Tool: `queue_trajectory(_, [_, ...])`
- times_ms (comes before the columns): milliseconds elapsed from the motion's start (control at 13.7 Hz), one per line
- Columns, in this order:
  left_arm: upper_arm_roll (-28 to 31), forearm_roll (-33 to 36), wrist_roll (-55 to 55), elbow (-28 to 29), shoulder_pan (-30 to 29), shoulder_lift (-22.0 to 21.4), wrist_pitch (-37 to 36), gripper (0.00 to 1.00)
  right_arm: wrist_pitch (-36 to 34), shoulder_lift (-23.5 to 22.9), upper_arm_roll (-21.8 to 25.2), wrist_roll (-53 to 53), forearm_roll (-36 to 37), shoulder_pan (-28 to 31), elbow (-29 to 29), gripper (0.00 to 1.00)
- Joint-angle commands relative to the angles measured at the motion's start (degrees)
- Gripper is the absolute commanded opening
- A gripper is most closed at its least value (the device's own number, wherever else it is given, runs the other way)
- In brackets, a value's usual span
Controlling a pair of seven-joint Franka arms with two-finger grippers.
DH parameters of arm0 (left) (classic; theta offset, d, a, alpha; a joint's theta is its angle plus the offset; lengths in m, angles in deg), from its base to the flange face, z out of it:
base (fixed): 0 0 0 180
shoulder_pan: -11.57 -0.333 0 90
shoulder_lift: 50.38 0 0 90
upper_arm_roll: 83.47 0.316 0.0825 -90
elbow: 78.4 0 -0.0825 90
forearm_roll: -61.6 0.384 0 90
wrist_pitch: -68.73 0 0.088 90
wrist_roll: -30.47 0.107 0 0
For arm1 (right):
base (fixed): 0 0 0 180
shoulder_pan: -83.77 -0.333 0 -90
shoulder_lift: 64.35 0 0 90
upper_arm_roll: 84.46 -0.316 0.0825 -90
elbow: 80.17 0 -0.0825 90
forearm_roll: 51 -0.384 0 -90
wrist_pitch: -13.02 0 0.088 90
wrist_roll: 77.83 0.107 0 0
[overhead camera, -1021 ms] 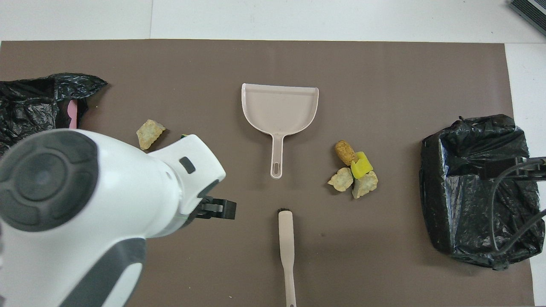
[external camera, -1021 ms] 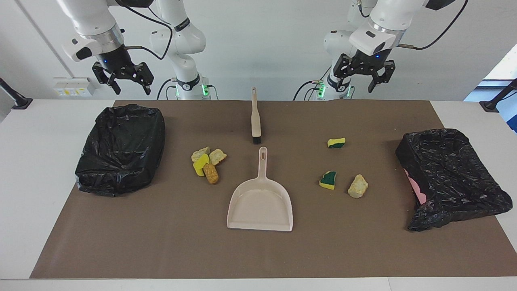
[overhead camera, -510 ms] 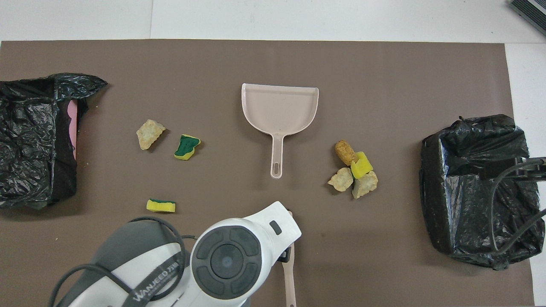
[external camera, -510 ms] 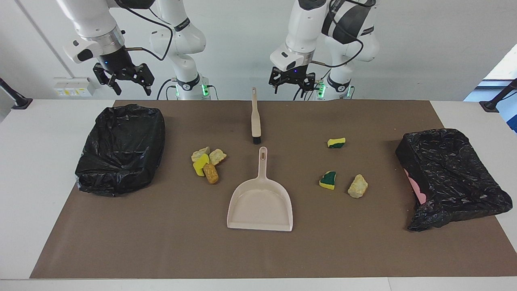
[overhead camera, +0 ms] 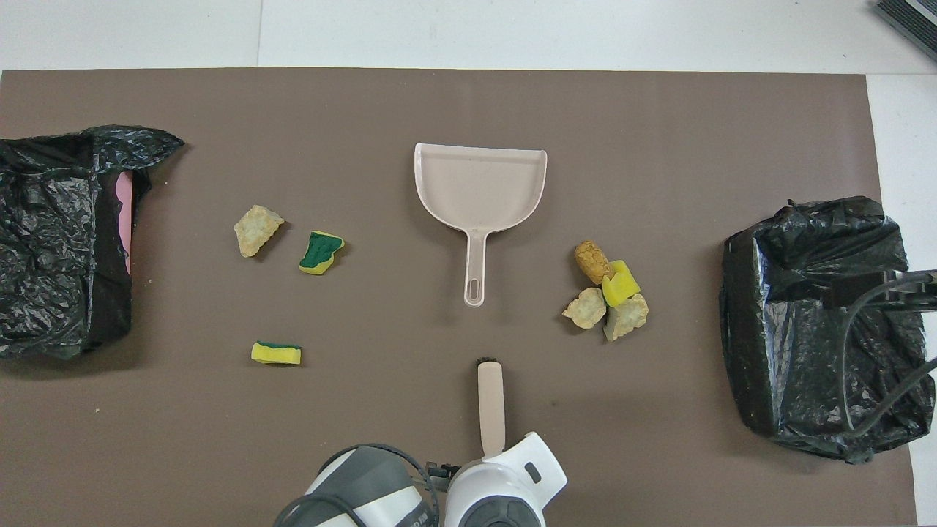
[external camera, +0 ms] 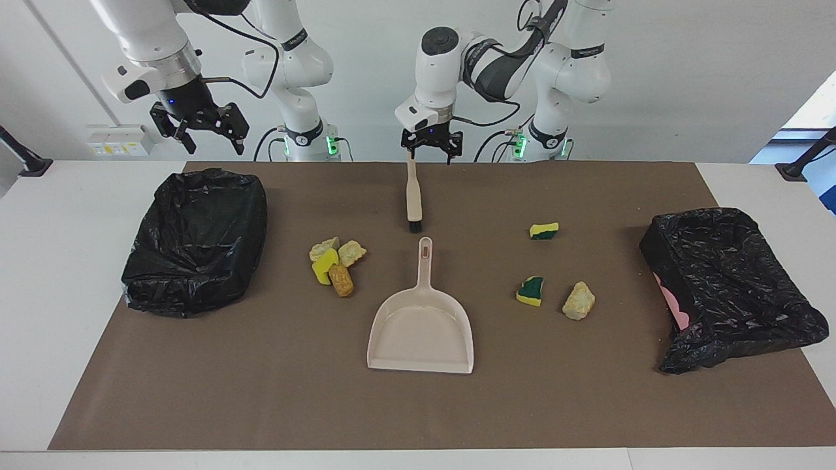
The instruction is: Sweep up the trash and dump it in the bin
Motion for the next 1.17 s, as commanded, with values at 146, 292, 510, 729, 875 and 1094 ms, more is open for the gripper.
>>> queue_trajectory(146, [0.4, -0.4, -5.8, 2.1, 3.1, 4.8, 8.0, 1.0, 0.7, 1.4, -0.2, -2.4, 0.2, 0.7, -1.8, 1.0])
queue_trajectory(292, [0.4, -0.4, -6.7, 1.9, 3.1, 5.0, 7.7, 1.0, 0.6, 1.4, -0.2, -2.9, 0.1, 0.7, -1.8, 1.0])
queue_trajectory(510, [0.4, -0.4, -7.4, 1.8, 3.1, 5.0, 7.4, 0.73, 0.6, 1.4, -0.2, -2.9, 0.2, 0.7, -1.8, 1.0])
queue_trajectory(729, [0.4, -0.4, -7.2, 1.0, 3.0, 4.4, 5.0, 0.23, 0.6, 1.4, -0.2, -2.9, 0.2, 0.7, -1.8, 1.0])
queue_trajectory(875, [0.4, -0.4, -7.2, 0.9, 3.0, 4.2, 3.8, 0.0, 0.6, 1.4, -0.2, -2.9, 0.2, 0.7, -1.8, 1.0])
queue_trajectory(1094, [0.7, -0.3, -6.5, -0.2, 2.3, 3.5, 0.8, 0.0, 0.7, 1.1, -0.2, -1.8, 0.3, 0.2, -1.8, 1.0])
